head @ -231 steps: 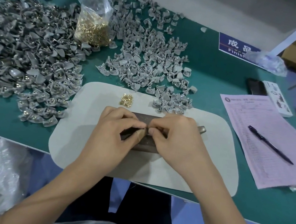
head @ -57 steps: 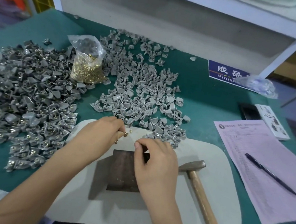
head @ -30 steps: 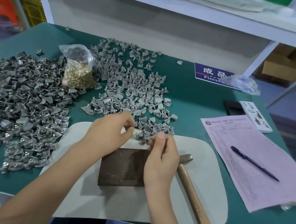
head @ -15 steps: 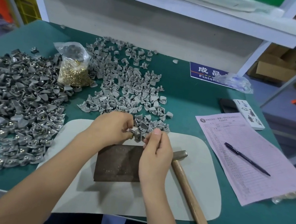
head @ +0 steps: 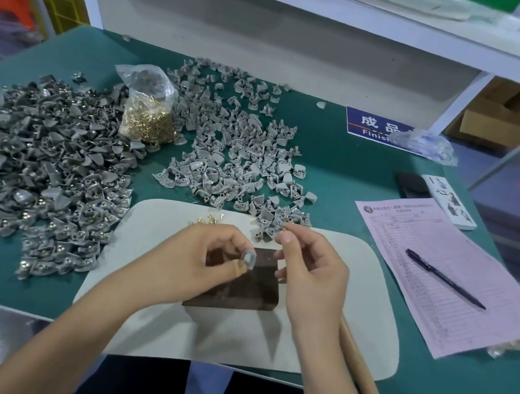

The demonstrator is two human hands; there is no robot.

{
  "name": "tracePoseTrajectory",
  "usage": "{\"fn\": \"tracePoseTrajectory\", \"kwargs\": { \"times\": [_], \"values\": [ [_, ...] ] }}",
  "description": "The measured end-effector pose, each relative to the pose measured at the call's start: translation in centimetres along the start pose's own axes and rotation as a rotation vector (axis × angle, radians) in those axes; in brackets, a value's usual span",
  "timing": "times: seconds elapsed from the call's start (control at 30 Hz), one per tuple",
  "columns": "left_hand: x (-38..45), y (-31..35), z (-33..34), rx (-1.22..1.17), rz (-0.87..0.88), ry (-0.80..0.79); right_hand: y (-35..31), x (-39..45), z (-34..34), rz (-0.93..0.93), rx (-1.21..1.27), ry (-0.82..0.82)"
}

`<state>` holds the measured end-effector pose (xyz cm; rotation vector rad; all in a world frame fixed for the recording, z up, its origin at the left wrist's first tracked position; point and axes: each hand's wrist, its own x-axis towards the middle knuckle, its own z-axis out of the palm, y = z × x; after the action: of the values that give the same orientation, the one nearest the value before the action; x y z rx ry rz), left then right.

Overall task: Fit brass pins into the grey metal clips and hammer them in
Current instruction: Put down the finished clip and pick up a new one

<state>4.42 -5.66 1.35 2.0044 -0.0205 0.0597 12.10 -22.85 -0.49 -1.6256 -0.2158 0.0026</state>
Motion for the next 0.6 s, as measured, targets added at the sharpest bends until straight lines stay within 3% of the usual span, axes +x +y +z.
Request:
{"fn": "tracePoseTrajectory", "kwargs": {
  "times": [0.23, 0.43, 0.6],
  "values": [
    [-1.0, -1.1, 0.7, -0.057, -0.042, 0.147, -0.8, -2.1, -1.4, -0.181, -0.263, -0.199],
    [-1.5, -1.2, 1.0, 0.010, -0.024, 0.228, -0.5, -2.8, -0.7, -0.241, -0.333, -0.239],
    [-2.4, -1.4, 0.9, 0.292, 0.020, 0.229, -0.6, -2.5, -0.5, -0.354, -0.520, -0.347]
  ]
}}
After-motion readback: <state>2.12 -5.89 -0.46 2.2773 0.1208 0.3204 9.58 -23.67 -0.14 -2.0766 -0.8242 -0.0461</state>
